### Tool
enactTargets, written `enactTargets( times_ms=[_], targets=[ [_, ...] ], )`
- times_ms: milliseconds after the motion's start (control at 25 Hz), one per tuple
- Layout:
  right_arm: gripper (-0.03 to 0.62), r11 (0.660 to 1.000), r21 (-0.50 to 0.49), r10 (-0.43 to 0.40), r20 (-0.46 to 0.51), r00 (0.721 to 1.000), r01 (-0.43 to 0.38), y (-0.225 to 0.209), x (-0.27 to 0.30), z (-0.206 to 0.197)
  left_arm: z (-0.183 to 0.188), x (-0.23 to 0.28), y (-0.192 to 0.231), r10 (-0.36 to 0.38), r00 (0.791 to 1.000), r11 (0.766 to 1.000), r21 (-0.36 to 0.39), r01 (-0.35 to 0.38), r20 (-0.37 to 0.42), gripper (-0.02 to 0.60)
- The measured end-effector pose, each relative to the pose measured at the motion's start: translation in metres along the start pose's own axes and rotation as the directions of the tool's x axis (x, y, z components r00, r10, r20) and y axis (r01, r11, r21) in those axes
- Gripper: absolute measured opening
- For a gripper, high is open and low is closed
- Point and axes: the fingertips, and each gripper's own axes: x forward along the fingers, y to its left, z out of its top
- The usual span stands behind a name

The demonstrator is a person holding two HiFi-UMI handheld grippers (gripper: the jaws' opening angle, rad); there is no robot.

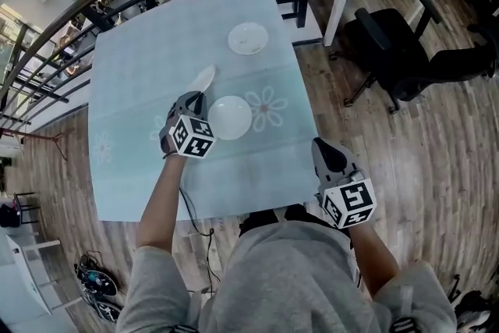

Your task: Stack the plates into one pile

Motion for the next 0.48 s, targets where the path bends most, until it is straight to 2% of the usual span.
enactTargets(
  times_ms=[120, 240, 480],
  targets=[
    [0.028, 1.0, -0.009, 0.013, -0.004, 1.0, -0.013, -0.01, -0.014, -0.006, 0.007, -0.009, -0.028, -0.008, 1.0, 1.0, -0.017, 0.008, -0.005, 0.031],
    [0.028, 0.999, -0.014, 0.029, 0.001, 1.0, -0.029, -0.015, -0.027, -0.011, 0.009, -0.015, -0.057, -0.014, 1.0, 1.0, -0.002, 0.014, -0.015, 0.031],
    [0.027, 1.0, -0.015, 0.02, 0.011, 1.0, -0.02, -0.03, -0.042, -0.018, 0.01, -0.018, -0.09, -0.032, 0.999, 0.999, 0.001, 0.032, -0.039, 0.031]
  ],
)
